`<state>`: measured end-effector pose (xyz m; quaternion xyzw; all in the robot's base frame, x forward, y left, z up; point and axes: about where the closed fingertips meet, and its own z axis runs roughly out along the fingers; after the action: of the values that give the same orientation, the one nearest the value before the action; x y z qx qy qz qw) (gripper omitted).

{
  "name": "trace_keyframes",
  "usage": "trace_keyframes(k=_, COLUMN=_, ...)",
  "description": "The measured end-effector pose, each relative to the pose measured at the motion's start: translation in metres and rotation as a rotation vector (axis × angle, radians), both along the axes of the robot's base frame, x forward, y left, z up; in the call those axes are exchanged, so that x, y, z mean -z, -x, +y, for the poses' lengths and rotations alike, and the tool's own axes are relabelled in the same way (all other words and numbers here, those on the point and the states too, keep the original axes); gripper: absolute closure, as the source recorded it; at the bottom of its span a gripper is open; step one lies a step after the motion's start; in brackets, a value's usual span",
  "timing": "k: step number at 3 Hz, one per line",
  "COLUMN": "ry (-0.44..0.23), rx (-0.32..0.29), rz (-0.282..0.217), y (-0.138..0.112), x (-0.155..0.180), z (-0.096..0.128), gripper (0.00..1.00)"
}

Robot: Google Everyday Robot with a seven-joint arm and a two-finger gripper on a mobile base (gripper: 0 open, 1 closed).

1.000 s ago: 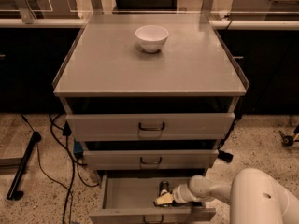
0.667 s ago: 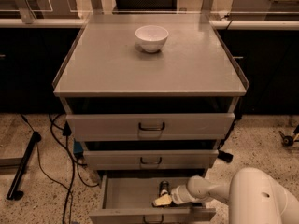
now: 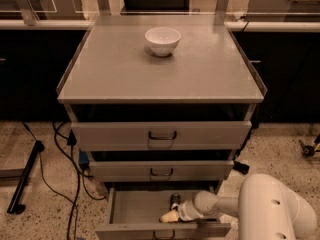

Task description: Pick redbull can from bottom drawer and place on counter

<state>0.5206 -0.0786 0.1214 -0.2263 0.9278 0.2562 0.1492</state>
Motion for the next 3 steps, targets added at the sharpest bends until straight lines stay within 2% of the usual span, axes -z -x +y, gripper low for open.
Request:
trace_keyframes(k=1, ry=0.028, rx=-0.005, rz=-0.028, y=0.0018, x=0.0042, z=0.0034, gripper=0.30)
trace_keyframes(k=3, ry=0.028, rx=-0.005, rz=-0.028, y=0.0019, x=0.0042, z=0.0034, gripper=0.76)
